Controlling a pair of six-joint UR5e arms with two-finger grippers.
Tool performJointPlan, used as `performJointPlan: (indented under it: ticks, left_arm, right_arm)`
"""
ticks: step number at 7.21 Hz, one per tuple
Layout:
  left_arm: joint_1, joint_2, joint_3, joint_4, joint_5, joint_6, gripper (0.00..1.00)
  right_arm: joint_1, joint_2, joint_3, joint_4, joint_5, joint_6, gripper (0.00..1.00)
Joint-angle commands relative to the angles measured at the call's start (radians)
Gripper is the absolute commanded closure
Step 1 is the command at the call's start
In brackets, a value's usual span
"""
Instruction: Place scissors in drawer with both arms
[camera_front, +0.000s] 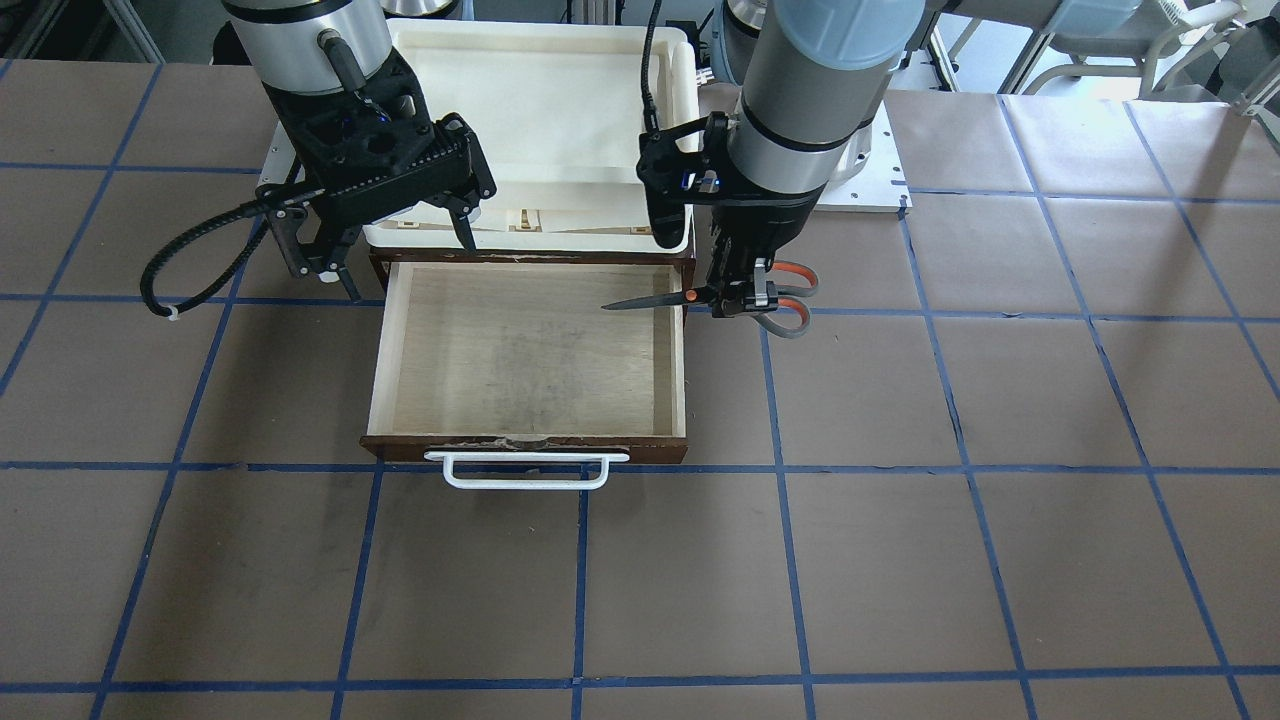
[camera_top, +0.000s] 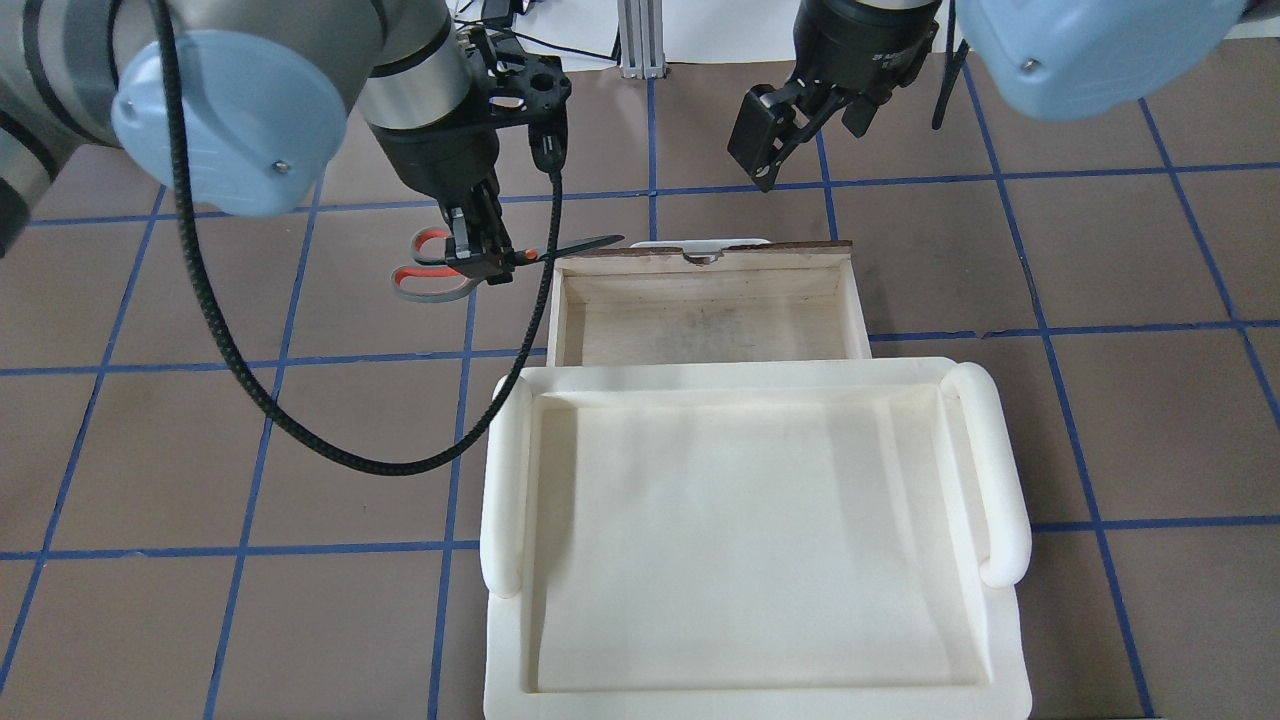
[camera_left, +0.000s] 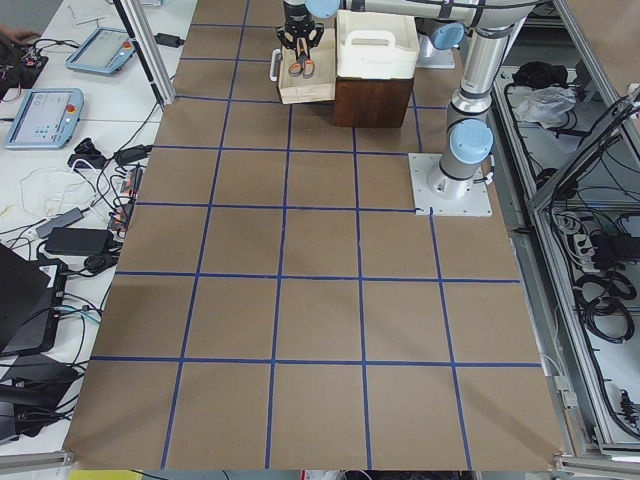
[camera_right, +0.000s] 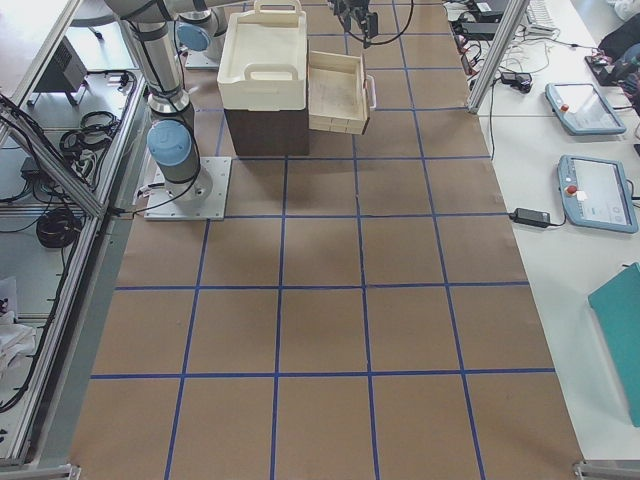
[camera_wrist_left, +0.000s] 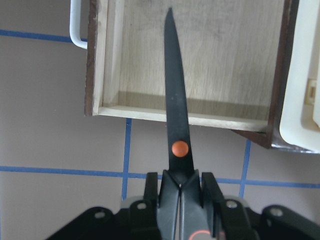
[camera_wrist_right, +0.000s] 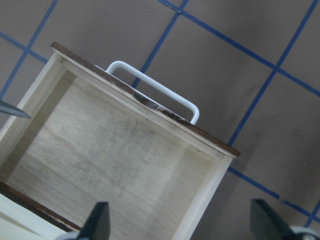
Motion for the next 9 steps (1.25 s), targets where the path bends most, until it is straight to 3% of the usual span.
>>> performJointPlan:
  ticks: [1,4,7,9]
  left_arm:
    - [-0.062,-0.029,-0.002,0.030,0.004,-0.064,1.00]
    - [-0.118,-0.065,-0.012,0.086,0.006,-0.136,1.00]
    - [-0.162,-0.126,-0.011,0.201,-0.002,-0.192,1.00]
    - [-0.196,-0.152,-0.011,0.209,0.001,-0.240,1.00]
  right_arm:
    - [-0.009,-0.033,0.003,0.010,-0.026,0.244,0.00]
    - [-0.092,-0.049,0.002,0.027,-0.011,0.358,0.00]
    - [-0.091,-0.052,0.002,0.030,-0.012,0.437,0.00]
    - [-0.089,-0.052,0.008,0.035,-0.026,0.445,0.00]
